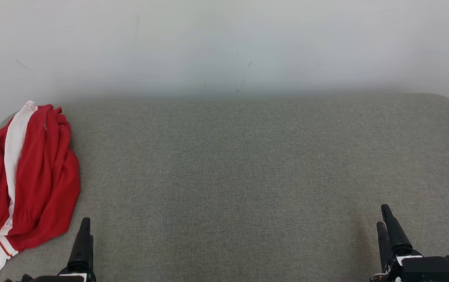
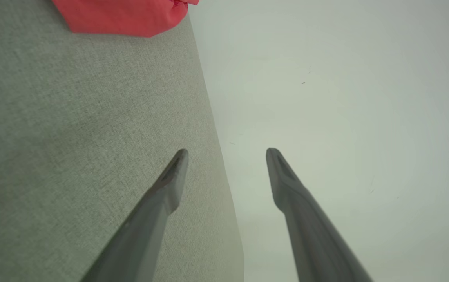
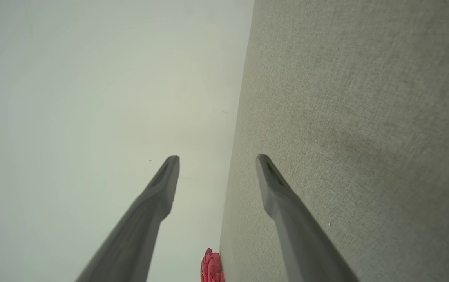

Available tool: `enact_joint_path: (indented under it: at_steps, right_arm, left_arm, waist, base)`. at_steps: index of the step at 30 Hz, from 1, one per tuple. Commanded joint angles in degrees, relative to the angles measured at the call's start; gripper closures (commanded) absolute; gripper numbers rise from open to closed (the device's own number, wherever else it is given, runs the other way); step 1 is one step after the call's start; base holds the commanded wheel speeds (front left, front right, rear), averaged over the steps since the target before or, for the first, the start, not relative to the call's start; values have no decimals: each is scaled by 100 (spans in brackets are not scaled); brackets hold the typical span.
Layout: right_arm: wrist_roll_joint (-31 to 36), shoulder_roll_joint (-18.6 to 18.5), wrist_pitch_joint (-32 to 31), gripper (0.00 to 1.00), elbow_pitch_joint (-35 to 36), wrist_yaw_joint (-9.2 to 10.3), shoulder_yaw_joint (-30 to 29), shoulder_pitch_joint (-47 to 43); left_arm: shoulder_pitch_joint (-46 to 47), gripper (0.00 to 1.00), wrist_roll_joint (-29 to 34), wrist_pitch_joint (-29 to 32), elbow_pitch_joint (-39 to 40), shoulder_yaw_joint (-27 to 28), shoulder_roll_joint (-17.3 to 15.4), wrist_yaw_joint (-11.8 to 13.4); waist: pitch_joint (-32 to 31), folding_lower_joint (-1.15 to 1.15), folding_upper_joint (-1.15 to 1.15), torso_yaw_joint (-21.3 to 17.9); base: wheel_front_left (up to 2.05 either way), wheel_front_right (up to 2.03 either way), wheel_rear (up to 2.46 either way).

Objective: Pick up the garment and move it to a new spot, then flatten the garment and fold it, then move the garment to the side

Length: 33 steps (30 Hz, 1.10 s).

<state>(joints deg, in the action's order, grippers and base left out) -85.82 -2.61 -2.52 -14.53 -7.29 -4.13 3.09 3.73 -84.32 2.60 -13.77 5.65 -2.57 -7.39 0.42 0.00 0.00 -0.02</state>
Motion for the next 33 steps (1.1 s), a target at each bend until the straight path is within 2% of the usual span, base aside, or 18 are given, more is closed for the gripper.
enact_joint_path:
  at_steps: [1, 18, 33]
  right_arm:
    - [132, -17, 46, 0, 125, -10, 28, 57]
    - [1584, -21, 426, 0, 379, -14, 176, -18]
    - [3164, -25, 732, 0, 545, -18, 332, -56]
  left_arm:
    - [59, 0, 163, -43, 136, 15, -22, -2]
    - [2, 0, 1889, -428, 443, 80, -23, -5]
    - [-57, 0, 3627, -729, 621, 33, -117, -7]
  waist:
    - [1, 0, 0, -1]
    - [29, 0, 0, -5]
    - [50, 0, 0, -13]
  base:
    - [0, 0, 0]
    - [0, 0, 0]
    - [0, 0, 0]
